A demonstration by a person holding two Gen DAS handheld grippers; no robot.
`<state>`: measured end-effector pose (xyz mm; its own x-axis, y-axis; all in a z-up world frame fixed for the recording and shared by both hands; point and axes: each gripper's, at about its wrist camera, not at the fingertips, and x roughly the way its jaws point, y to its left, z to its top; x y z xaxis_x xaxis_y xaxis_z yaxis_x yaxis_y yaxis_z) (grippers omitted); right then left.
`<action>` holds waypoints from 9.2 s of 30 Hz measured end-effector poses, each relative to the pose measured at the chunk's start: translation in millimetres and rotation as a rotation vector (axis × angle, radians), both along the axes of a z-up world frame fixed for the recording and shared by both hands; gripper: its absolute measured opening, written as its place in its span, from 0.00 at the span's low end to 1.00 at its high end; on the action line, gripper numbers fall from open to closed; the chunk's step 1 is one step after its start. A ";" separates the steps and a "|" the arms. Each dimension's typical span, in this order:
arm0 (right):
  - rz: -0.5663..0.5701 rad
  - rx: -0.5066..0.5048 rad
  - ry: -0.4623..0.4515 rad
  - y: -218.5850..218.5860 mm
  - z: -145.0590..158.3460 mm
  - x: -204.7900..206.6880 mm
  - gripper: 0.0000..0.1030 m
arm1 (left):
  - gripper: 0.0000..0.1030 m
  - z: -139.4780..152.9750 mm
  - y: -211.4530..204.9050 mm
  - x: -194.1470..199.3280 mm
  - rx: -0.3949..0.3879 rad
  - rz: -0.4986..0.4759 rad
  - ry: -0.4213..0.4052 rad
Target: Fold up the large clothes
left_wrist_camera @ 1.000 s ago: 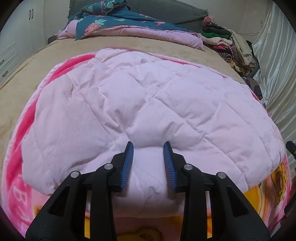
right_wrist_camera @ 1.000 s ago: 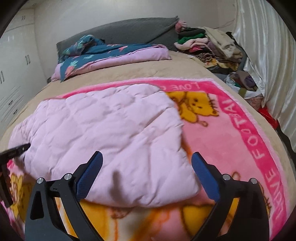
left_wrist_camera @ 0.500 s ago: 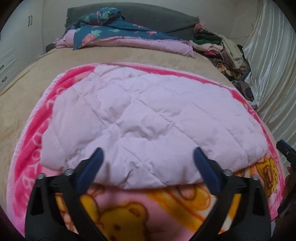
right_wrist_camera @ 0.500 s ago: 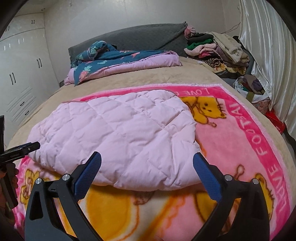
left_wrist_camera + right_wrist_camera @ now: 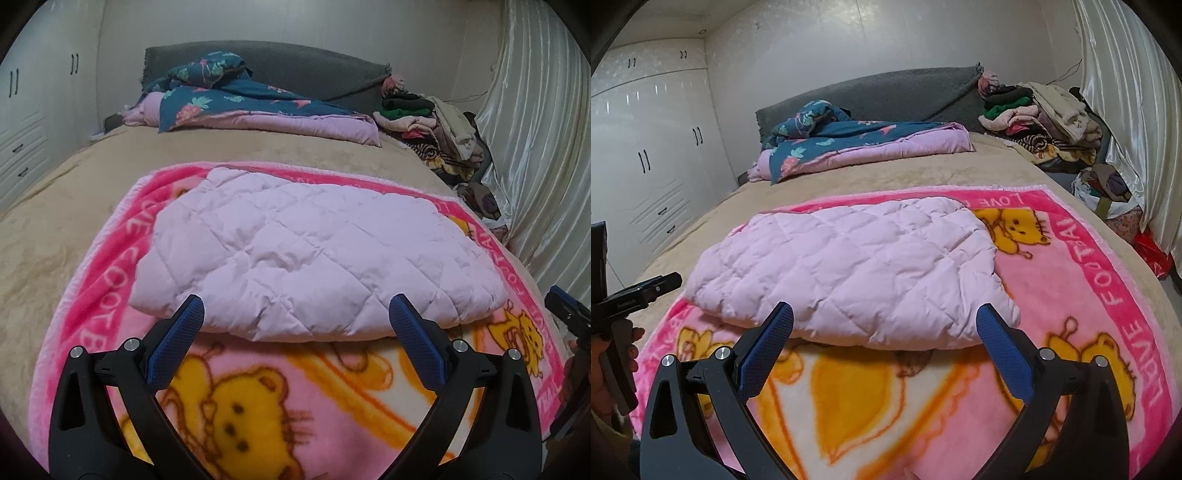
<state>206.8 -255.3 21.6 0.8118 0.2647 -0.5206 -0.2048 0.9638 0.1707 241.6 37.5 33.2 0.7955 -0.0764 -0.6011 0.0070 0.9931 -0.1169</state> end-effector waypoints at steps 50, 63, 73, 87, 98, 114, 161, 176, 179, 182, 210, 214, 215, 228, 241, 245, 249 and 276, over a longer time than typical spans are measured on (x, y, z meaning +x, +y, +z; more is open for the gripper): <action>-0.249 0.356 0.388 -44.0 -131.1 101.0 0.96 | 0.91 -97.5 79.6 46.1 -0.286 0.237 0.209; -0.266 0.508 0.307 -64.7 -127.3 105.0 0.96 | 0.91 -123.8 109.6 76.8 -0.613 0.334 0.186; -0.263 0.609 0.386 -64.3 -146.3 154.9 0.96 | 0.92 -127.8 106.1 82.3 -0.628 0.333 0.136; -0.157 0.447 0.229 -38.0 -112.4 159.5 0.43 | 0.57 -108.9 107.2 97.4 -0.565 0.262 0.095; -0.104 0.229 0.136 -9.9 -81.2 140.1 0.36 | 0.30 -75.3 95.2 83.9 -0.430 0.236 0.036; -0.034 0.142 0.058 0.6 -39.4 59.9 0.35 | 0.30 -42.8 83.1 18.5 -0.379 0.189 0.005; -0.071 0.170 0.142 -10.1 -68.0 -66.7 0.37 | 0.36 -72.3 79.3 -97.5 -0.267 0.173 0.074; -0.122 0.260 0.236 -24.8 -106.8 -57.4 0.61 | 0.47 -85.2 73.4 -93.0 -0.227 0.204 0.102; -0.120 0.267 0.247 -26.6 -107.6 -59.2 0.67 | 0.48 -85.0 71.5 -92.9 -0.219 0.210 0.106; -0.120 0.284 0.273 -30.9 -108.3 -59.4 0.75 | 0.49 -85.2 71.6 -93.7 -0.218 0.211 0.107; -0.200 0.186 0.237 -60.2 -77.7 -124.9 0.96 | 0.87 -72.2 76.2 -119.0 -0.215 0.200 0.137; -0.216 0.181 0.225 -64.3 -73.5 -135.8 0.96 | 0.91 -68.7 81.0 -125.5 -0.203 0.209 0.142; -0.219 0.179 0.225 -65.7 -73.1 -137.2 0.96 | 0.91 -68.2 82.4 -128.3 -0.196 0.215 0.145; -0.216 0.112 0.158 -55.7 -46.8 -168.3 0.96 | 0.91 -40.4 103.2 -170.3 -0.175 0.281 0.093; -0.132 -0.018 -0.032 -6.4 6.7 -210.8 0.96 | 0.91 -0.4 63.1 -204.7 -0.117 0.190 -0.031; -0.077 -0.020 -0.070 15.3 16.9 -221.3 0.96 | 0.91 5.4 47.5 -210.0 -0.104 0.149 -0.053; -0.039 -0.016 -0.094 34.0 20.4 -227.9 0.96 | 0.91 7.1 30.7 -215.4 -0.093 0.113 -0.077; 0.062 -0.071 -0.045 81.8 -14.2 -232.7 0.96 | 0.91 -23.0 -25.6 -215.8 -0.035 -0.006 -0.054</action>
<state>-26.0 -173.5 7.4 0.8181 0.2784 -0.5033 -0.2699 0.9585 0.0914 25.7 11.9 10.1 0.8263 -0.1010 -0.5542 0.0199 0.9884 -0.1505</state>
